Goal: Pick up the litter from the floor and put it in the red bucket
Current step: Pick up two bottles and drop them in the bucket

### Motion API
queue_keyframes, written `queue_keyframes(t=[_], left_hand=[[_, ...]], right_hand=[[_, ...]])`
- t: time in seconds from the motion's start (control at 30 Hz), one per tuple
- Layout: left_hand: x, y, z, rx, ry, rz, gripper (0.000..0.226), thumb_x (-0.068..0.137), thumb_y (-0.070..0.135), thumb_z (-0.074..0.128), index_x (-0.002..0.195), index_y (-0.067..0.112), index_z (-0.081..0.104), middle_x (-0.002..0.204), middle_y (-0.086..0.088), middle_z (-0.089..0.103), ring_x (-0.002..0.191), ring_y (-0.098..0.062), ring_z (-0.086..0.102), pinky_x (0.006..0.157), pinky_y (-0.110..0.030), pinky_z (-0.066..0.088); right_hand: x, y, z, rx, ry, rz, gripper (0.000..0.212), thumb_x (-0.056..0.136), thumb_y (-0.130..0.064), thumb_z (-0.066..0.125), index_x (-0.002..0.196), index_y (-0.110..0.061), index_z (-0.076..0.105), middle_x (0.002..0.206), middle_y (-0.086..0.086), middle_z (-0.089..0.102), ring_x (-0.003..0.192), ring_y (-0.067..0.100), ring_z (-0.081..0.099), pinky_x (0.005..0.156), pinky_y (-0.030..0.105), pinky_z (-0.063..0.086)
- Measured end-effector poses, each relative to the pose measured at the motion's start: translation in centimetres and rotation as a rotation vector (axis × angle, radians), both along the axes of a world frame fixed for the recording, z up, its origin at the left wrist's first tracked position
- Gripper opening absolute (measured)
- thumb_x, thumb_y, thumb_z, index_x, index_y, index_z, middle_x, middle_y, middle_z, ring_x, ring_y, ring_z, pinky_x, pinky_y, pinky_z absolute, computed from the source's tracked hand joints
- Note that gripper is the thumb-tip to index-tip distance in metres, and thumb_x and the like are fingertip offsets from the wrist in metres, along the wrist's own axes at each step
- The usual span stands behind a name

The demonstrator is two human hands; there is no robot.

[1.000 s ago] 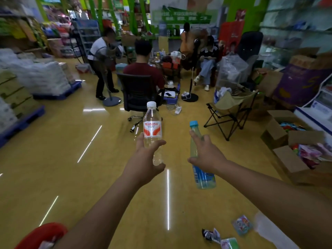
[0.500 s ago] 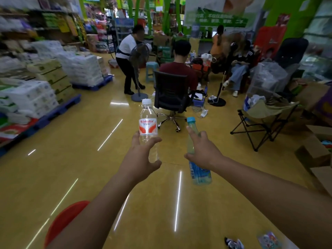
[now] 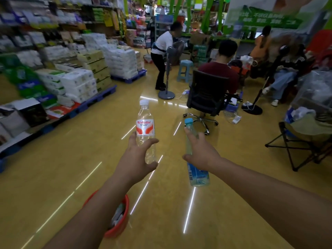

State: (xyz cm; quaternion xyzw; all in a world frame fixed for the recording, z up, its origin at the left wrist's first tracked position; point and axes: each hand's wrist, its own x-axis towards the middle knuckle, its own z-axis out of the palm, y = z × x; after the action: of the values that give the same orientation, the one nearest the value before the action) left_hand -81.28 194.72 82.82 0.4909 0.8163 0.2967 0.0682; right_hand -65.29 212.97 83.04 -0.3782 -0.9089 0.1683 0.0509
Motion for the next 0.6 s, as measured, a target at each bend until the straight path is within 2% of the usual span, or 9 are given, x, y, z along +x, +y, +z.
queue_keyframes(t=[0.13,0.3,0.4,0.6], left_hand=[[-2.8,-1.5,-1.2,-0.011,-0.013,0.064,0.07,0.072,0.033,0.079,0.131,0.05,0.045,0.156,0.001,0.002,0.12,-0.024,0.051,0.088,-0.025,0.047],[-6.9,-2.6,-2.7,-0.046,-0.053,0.153,0.069,0.073,0.031,0.078,0.129,0.051,0.045,0.157,0.0,0.002,0.112,-0.023,0.056,0.086,-0.03,0.052],[-10.0,-2.5,-3.5,-0.061,-0.047,0.212,0.07,0.071,0.031,0.079,0.129,0.051,0.046,0.156,-0.002,0.004,0.107,-0.021,0.056,0.081,-0.024,0.047],[-16.5,-1.5,-5.3,-0.07,-0.093,0.327,0.072,0.068,0.032,0.082,0.128,0.052,0.047,0.157,0.001,0.001,0.103,-0.016,0.057,0.089,-0.028,0.05]], right_hand=[[-4.3,-0.4,-1.0,-0.018,0.002,0.071,0.098,0.084,-0.04,0.069,0.149,-0.047,-0.005,0.143,0.005,0.021,0.108,0.03,0.055,0.087,0.043,0.054],[-10.4,0.1,-2.6,-0.04,-0.023,0.153,0.098,0.085,-0.041,0.067,0.148,-0.048,-0.007,0.137,0.003,0.024,0.104,0.028,0.054,0.085,0.044,0.054],[-14.8,0.9,-3.5,-0.032,-0.04,0.213,0.097,0.085,-0.042,0.067,0.15,-0.046,-0.006,0.134,0.004,0.026,0.102,0.028,0.055,0.084,0.042,0.053],[-24.1,3.1,-5.5,-0.074,-0.047,0.35,0.097,0.084,-0.04,0.067,0.149,-0.045,-0.004,0.13,0.004,0.027,0.097,0.03,0.056,0.084,0.044,0.053]])
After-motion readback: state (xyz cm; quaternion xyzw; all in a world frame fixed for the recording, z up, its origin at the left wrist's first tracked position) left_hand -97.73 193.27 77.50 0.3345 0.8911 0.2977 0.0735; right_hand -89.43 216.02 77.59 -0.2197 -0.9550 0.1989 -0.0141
